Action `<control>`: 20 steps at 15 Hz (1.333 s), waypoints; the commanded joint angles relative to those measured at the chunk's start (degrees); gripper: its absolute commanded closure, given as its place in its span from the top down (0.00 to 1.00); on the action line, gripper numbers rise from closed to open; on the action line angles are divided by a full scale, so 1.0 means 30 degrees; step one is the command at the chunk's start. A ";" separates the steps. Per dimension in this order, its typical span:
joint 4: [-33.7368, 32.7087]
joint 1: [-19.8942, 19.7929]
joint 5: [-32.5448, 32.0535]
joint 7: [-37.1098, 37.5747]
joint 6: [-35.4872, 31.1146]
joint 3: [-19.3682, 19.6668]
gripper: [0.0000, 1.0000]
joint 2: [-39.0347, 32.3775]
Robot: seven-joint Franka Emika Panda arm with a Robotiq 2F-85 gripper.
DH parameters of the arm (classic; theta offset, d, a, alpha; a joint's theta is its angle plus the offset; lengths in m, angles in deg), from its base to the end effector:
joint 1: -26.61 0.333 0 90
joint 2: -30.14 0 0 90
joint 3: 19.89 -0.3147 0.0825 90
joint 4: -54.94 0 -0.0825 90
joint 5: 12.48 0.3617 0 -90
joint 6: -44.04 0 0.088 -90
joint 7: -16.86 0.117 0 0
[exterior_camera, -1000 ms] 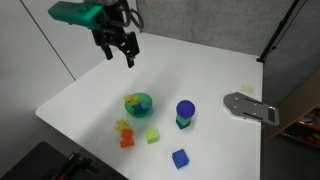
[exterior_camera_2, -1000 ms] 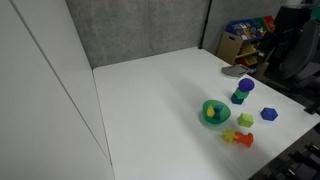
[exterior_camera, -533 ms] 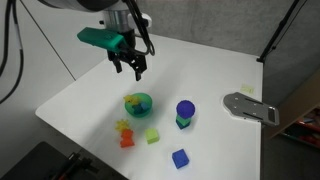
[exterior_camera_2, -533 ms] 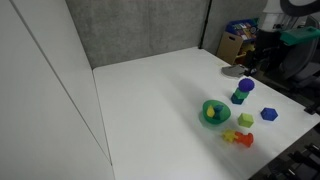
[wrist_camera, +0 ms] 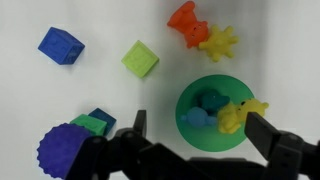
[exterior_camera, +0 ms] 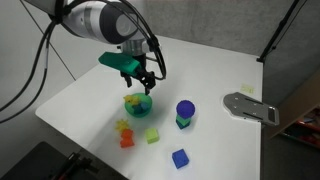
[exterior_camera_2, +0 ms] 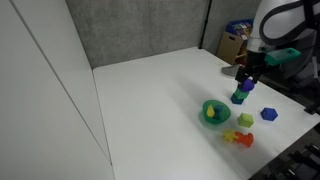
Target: Pick up the yellow toy from the table and put it on the lime green block
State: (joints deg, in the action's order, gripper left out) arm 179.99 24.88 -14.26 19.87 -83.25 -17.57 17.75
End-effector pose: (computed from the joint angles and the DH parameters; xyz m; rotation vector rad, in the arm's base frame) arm 0.5182 -0.0379 0.2815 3.0953 -0.1580 -0.2755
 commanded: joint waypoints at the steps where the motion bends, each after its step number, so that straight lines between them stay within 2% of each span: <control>1: -0.0187 -0.0008 0.0002 -0.0027 0.0080 0.0043 1.00 -0.0236; 5: -0.0510 -0.0037 -0.0001 -0.0077 0.0148 0.0093 1.00 -0.0487; 15: 0.2203 0.0198 0.1245 -0.3275 -0.1058 -0.1304 1.00 -0.0392; 20: 0.3523 0.0493 0.0765 -0.2957 -0.3670 -0.1424 1.00 -0.1410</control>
State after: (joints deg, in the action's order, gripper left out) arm 188.61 25.89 -11.64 11.08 -89.10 -21.93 15.02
